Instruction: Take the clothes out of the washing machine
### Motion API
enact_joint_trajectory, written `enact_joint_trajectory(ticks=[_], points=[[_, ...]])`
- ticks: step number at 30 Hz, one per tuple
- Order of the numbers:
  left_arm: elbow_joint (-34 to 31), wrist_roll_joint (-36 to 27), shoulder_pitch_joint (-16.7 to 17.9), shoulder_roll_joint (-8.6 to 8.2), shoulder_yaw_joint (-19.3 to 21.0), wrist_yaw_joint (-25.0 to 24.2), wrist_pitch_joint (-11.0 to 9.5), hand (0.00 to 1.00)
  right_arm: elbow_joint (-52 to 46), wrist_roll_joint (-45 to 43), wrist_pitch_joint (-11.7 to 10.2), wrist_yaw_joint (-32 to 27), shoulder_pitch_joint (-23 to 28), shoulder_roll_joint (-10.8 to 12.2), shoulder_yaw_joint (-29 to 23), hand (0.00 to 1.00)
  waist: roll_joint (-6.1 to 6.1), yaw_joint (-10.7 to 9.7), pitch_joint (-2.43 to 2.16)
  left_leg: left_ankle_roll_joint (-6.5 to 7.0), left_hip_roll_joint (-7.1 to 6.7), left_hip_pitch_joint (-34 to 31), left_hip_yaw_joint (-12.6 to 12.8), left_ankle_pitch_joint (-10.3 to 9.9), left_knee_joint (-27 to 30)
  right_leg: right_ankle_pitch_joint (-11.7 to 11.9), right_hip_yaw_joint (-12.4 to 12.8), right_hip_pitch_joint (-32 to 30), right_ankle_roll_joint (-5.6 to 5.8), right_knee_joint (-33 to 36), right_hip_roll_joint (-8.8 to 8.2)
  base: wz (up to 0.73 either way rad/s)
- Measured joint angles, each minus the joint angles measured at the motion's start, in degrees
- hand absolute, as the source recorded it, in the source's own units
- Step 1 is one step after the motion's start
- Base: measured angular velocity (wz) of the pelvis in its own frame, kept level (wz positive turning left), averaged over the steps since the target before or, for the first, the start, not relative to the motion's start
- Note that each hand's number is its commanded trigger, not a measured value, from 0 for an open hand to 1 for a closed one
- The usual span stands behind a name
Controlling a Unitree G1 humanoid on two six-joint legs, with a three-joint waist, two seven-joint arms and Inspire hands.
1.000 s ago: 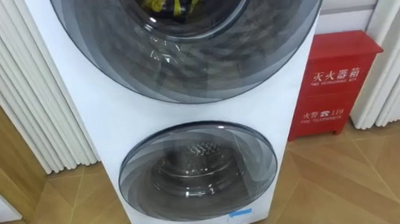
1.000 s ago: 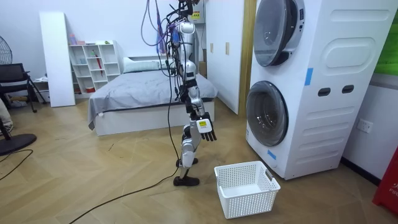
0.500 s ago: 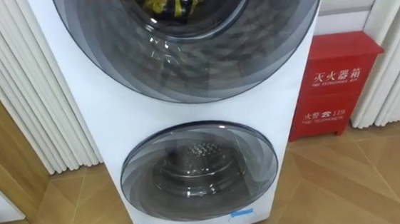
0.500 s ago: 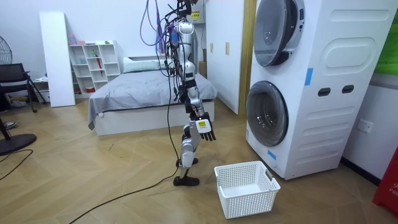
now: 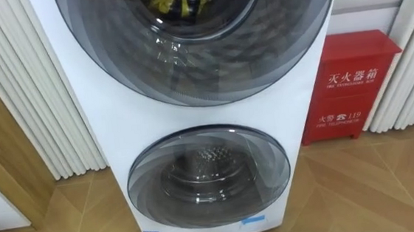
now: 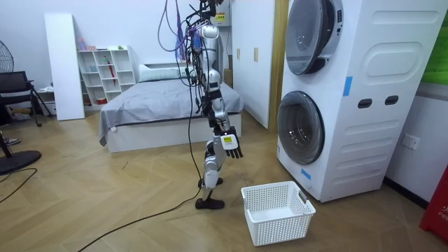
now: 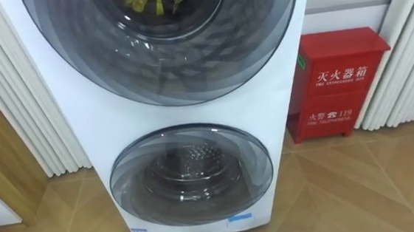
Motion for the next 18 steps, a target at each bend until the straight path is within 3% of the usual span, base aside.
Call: enact_joint_trajectory(ticks=[3,6,9,11,18], points=[[-0.1,0.1,-0.6,0.01,0.0,-0.8,-0.4,0.00,-2.8,-0.7,0.5,-0.2,0.2,-0.1,-0.1,0.00,0.22,0.1,-0.19,0.00,-0.04,-0.4,-0.2,0.0,0.1,0.0,0.0,-0.2,0.00,0.0,-0.02,0.00],[-0.1,0.4,-0.9,0.10,-0.4,-1.1,-0.6,0.00,-13.8,-3.4,1.7,-2.2,0.0,-0.4,-0.3,0.00,0.05,0.1,0.19,0.10,-0.07,-0.4,0.1,0.1,0.2,0.0,0.1,-0.3,0.00,0.2,-0.11,-0.05],[-0.5,1.0,-1.3,0.45,-1.2,-0.9,-1.6,0.00,-24.7,-3.7,1.0,-4.8,-2.3,-0.3,-0.2,0.00,-0.13,0.7,0.17,0.11,-0.09,0.2,0.4,0.1,0.1,0.0,0.1,-0.2,0.00,0.2,-0.15,-0.02],[-0.5,0.7,-1.6,0.69,-1.2,-0.6,-1.7,0.00,-30.7,-3.6,-0.7,-7.1,-5.8,-0.1,-0.2,0.00,-0.63,0.7,0.22,0.13,-0.16,0.0,0.0,0.1,0.1,0.0,-0.2,-0.2,0.01,0.2,-0.16,0.07],[-1.3,2.3,-0.7,1.31,-1.2,-0.6,-1.2,0.00,-44.1,-2.8,-0.6,-14.6,-12.5,-1.3,-1.3,0.00,-1.35,1.9,0.29,0.30,-0.57,-0.1,-1.1,0.2,-0.2,0.1,-0.9,0.0,0.18,0.1,-0.35,0.10]])
